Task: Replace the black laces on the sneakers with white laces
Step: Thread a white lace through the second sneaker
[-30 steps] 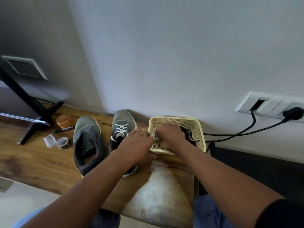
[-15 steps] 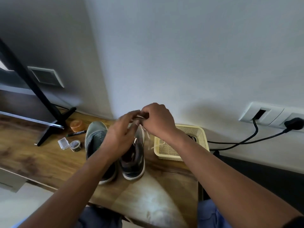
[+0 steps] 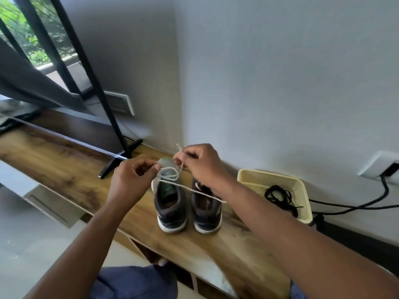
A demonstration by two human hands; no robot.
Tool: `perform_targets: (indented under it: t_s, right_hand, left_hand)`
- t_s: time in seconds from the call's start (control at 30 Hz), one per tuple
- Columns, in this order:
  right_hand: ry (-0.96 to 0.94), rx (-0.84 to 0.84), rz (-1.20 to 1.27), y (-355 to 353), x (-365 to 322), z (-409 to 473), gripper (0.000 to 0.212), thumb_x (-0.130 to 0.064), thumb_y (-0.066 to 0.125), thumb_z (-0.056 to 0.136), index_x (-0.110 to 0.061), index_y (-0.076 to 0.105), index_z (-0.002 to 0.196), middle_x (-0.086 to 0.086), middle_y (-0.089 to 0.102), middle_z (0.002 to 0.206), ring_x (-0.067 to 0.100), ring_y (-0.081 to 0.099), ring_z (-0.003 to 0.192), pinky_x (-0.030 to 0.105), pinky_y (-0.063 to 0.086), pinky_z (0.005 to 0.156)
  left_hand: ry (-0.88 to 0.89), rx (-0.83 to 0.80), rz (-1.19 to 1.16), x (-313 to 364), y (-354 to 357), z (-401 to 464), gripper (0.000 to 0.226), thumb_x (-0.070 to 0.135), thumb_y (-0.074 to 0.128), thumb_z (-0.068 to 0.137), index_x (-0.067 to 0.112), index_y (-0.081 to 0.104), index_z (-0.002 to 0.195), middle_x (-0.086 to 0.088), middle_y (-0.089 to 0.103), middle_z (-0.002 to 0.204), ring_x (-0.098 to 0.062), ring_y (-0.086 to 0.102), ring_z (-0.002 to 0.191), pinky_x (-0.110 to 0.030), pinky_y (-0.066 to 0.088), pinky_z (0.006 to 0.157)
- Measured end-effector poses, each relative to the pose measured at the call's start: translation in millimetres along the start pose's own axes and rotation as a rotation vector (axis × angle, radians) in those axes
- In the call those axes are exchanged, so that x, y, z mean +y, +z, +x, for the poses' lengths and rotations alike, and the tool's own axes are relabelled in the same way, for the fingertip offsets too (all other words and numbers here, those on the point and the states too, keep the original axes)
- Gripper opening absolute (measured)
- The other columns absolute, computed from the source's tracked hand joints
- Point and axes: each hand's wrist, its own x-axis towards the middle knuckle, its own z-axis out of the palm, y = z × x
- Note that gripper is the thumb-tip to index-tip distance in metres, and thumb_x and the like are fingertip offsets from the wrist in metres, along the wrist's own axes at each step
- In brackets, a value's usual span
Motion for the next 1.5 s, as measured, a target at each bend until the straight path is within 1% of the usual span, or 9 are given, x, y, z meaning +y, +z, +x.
perform_targets:
  t_s: [0.13,0.3,0.43,0.57,0.77,0.97,1.13,1.23,1.5]
  right_hand:
    - [0.087,-0.091,0.483,-4,-17,3,0.024,-0.009,0.055,0.104,0.0,0.075,0.096,0.021,0.076,0.087,0.03,0.073,0.081,0.05,0.058,0.093]
    - [0.088,-0.159,0.621,-1,-25,6,0.023,-0.01,0.051,0.107,0.003,0.07,0.103,0.013,0.06,0.066,0.031,0.064,0.07,0.055,0.058,0.086]
    - [0.145,-0.238,0.78,-9,-22,12,0.023,-0.015,0.052,0.106,-0.002,0.071,0.1,0.003,0.041,0.055,0.018,0.044,0.05,0.033,0.052,0.052]
    - [0.152,-0.388,0.514,-14,-15,15,0.027,-0.018,0.051,0.107,-0.004,0.073,0.104,0.0,0.044,0.06,0.009,0.03,0.045,0.019,0.023,0.041]
    - [0.151,-0.428,-0.028,4,-7,5,0.024,-0.025,0.058,0.105,-0.013,0.078,0.1,0.006,0.065,0.073,0.008,0.037,0.043,0.02,0.028,0.042]
    - [0.085,-0.66,-0.361,9,15,0,0.021,-0.026,0.061,0.103,-0.013,0.078,0.099,0.002,0.076,0.085,-0.004,0.056,0.051,0.015,0.042,0.053]
    - [0.325,-0.997,-0.528,8,25,-21,0.015,-0.02,0.065,0.099,-0.016,0.078,0.103,0.007,0.077,0.102,0.024,0.075,0.066,0.027,0.057,0.05]
    - [0.34,-0.934,-0.608,10,30,-38,0.013,-0.023,0.068,0.099,-0.019,0.079,0.103,0.011,0.074,0.101,0.032,0.075,0.07,0.039,0.065,0.067]
    - [0.105,-0.731,-0.851,-11,34,-58,0.017,-0.028,0.067,0.095,-0.022,0.079,0.105,-0.003,0.064,0.087,0.023,0.062,0.089,0.029,0.044,0.074]
  left_hand:
    - [-0.16,-0.016,-0.009,-23,-23,4,0.015,0.028,0.074,0.096,0.027,0.081,0.082,0.008,0.073,0.069,-0.003,0.058,0.053,-0.029,0.046,0.061]
    - [-0.546,-0.001,-0.46,-35,-30,16,0.025,0.027,0.067,0.101,0.013,0.078,0.083,0.004,0.053,0.059,-0.006,0.038,0.045,-0.021,0.037,0.044]
    - [-0.51,-0.148,-0.166,-52,-24,20,0.023,0.031,0.068,0.098,0.013,0.078,0.088,-0.004,0.064,0.07,-0.014,0.049,0.055,-0.027,0.045,0.052]
    - [-0.26,-0.275,0.505,-62,-10,19,0.024,0.052,0.061,0.096,0.03,0.069,0.094,-0.001,0.073,0.097,-0.022,0.07,0.071,-0.036,0.06,0.078]
    - [-0.117,-0.255,0.724,-58,21,21,0.03,0.045,0.074,0.089,0.017,0.068,0.097,-0.002,0.071,0.09,-0.024,0.07,0.087,-0.033,0.049,0.075]
    - [-0.087,-0.241,0.651,-48,40,14,0.014,0.018,0.073,0.075,0.012,0.061,0.072,-0.005,0.063,0.074,-0.029,0.065,0.079,-0.035,0.051,0.064]
    - [-0.081,-0.273,0.666,-41,47,-6,0.028,0.018,0.074,0.072,0.02,0.047,0.063,0.001,0.047,0.064,-0.022,0.054,0.071,-0.029,0.042,0.056]
    - [-0.092,-0.279,0.664,-37,46,-15,0.03,0.02,0.075,0.073,0.021,0.046,0.065,0.001,0.049,0.067,-0.015,0.051,0.064,-0.025,0.036,0.048]
    - [-0.169,-0.375,0.557,-17,43,-49,0.01,0.012,0.073,0.077,0.014,0.063,0.08,-0.003,0.069,0.072,-0.014,0.067,0.048,-0.025,0.056,0.042]
